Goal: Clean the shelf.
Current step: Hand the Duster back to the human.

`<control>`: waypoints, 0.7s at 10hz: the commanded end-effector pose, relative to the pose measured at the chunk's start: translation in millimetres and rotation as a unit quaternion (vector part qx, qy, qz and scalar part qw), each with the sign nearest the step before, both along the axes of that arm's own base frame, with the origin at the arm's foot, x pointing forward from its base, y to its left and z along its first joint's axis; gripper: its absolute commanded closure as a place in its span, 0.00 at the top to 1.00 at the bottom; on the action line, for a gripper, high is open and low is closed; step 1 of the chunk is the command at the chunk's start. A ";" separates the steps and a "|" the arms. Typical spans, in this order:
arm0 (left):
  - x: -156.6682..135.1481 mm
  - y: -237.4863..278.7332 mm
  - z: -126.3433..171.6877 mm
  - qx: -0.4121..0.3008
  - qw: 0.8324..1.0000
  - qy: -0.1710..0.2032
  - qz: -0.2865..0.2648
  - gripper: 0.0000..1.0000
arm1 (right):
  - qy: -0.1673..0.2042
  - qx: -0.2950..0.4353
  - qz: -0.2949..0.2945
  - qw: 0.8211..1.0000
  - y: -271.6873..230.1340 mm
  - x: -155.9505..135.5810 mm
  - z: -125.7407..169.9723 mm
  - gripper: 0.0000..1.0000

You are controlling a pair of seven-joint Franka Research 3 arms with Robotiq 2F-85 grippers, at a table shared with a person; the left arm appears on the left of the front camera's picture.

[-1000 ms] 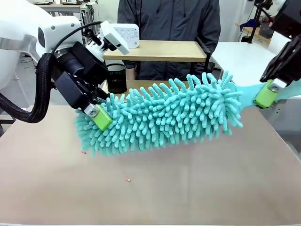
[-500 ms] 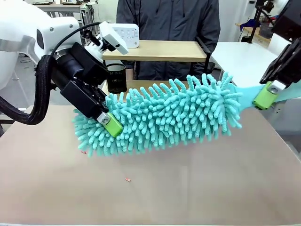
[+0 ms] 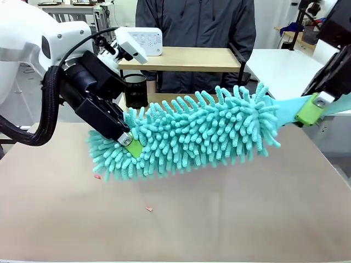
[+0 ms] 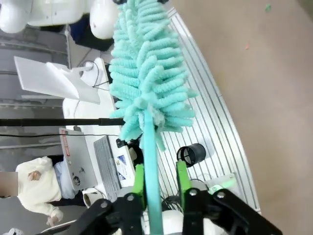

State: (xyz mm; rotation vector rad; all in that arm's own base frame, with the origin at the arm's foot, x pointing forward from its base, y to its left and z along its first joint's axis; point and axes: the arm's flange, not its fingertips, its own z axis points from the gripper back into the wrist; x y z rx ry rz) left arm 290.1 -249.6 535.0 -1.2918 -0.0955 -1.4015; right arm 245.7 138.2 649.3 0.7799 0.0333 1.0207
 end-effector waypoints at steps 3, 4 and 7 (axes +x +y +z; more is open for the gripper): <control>-9.9 32.3 -1.7 0.013 0.999 -0.039 -0.007 0.00 | -0.039 0.230 -0.357 0.904 -78.9 6.6 0.5 0.93; -9.3 42.3 -2.7 0.019 0.999 -0.029 -0.008 0.00 | -0.028 0.304 -0.466 0.831 -116.4 6.7 -11.2 1.00; -0.7 79.8 2.4 -0.025 0.999 -0.014 0.035 0.00 | 0.024 0.311 -0.678 0.665 -187.4 -14.7 -98.0 1.00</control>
